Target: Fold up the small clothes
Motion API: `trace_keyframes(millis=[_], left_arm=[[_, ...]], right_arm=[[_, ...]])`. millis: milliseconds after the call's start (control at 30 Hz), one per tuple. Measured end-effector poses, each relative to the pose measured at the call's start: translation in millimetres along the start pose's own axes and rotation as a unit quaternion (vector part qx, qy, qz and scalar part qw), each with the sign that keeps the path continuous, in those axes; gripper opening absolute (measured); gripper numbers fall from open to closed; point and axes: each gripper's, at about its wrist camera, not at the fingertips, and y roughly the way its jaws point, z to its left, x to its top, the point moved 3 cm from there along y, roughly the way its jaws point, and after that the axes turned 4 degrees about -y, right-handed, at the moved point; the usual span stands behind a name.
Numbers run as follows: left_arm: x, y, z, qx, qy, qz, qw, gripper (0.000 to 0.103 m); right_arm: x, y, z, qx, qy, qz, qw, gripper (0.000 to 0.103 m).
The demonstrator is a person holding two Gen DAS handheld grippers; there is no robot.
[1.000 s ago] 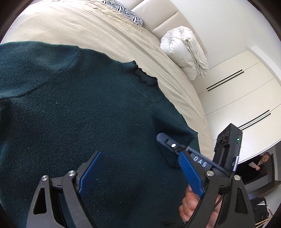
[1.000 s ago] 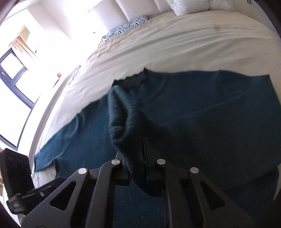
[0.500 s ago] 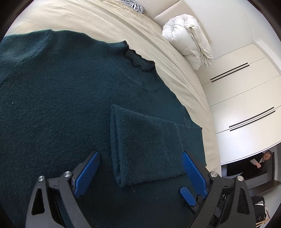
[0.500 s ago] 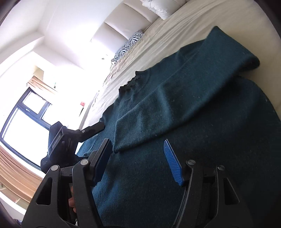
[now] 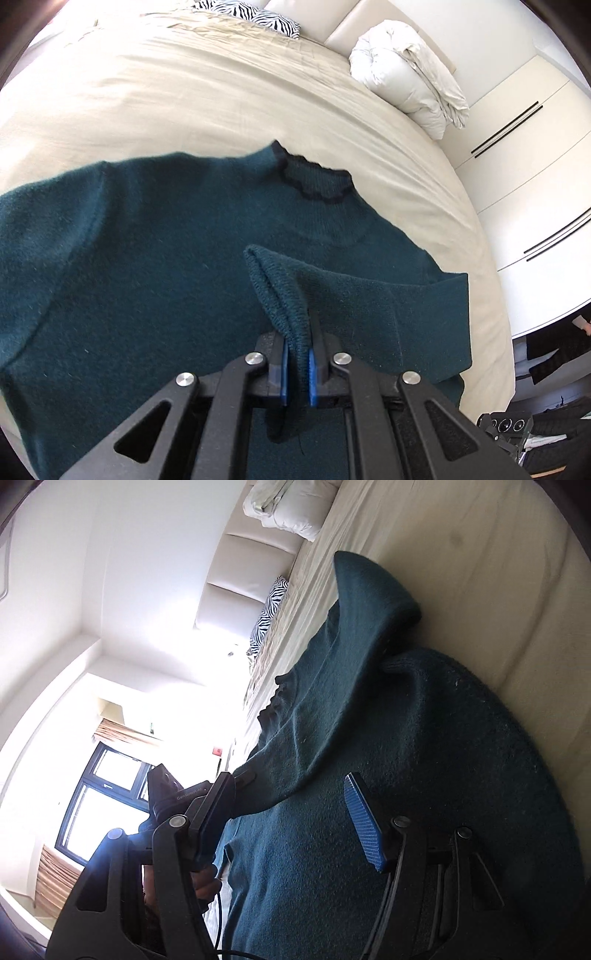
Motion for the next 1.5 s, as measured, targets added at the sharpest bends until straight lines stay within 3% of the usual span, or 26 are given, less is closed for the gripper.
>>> trace_keyframes(millis=[133, 300, 467, 633, 733, 800, 867, 967, 1033, 1200, 1400, 1500], left_arm=[[6, -9, 31, 0.027, -0.013, -0.022, 0.9993, 0.008], [-1, -5, 60, 0.017, -0.037, -0.024, 0.9989, 0.009], [-1, -11, 54, 0.026, -0.01, -0.042, 0.9987, 0.009], [13, -24, 29, 0.039, 0.048, -0.079, 0.9949, 0.009], [18, -18, 36, 0.035, 0.036, -0.079, 0.9956, 0.009], [18, -11, 50, 0.038, 0.02, -0.076, 0.9962, 0.012], [12, -1, 65, 0.04, 0.007, -0.068, 0.9969, 0.021], [5, 2, 79, -0.007, -0.006, -0.088, 0.9961, 0.021], [3, 1, 82, -0.019, -0.008, -0.095, 0.9953, 0.021], [1, 3, 90, -0.041, -0.01, -0.108, 0.9932, 0.021], [-6, 2, 97, -0.041, -0.006, -0.114, 0.9927, 0.021], [-6, 3, 97, -0.043, -0.006, -0.116, 0.9923, 0.02]], right_arm=[[-1, -1, -5, -0.009, -0.001, 0.002, 1.0, 0.06], [1, -7, -1, -0.019, -0.004, 0.005, 1.0, 0.06], [1, -9, 3, -0.037, -0.009, 0.013, 0.999, 0.06], [13, -13, 24, -0.071, -0.028, 0.021, 0.997, 0.062], [22, -20, 28, -0.08, -0.034, 0.016, 0.996, 0.062], [27, -24, 29, -0.09, -0.031, 0.016, 0.995, 0.062], [32, -28, 32, -0.091, -0.033, 0.019, 0.995, 0.062], [49, -36, 47, -0.094, -0.059, 0.019, 0.994, 0.062], [69, -37, 57, -0.092, -0.075, 0.015, 0.993, 0.062], [120, -4, 65, -0.06, -0.068, 0.059, 0.994, 0.062], [143, 65, 18, -0.072, -0.005, 0.14, 0.987, 0.062], [159, 86, -3, -0.064, 0.017, 0.136, 0.988, 0.06]])
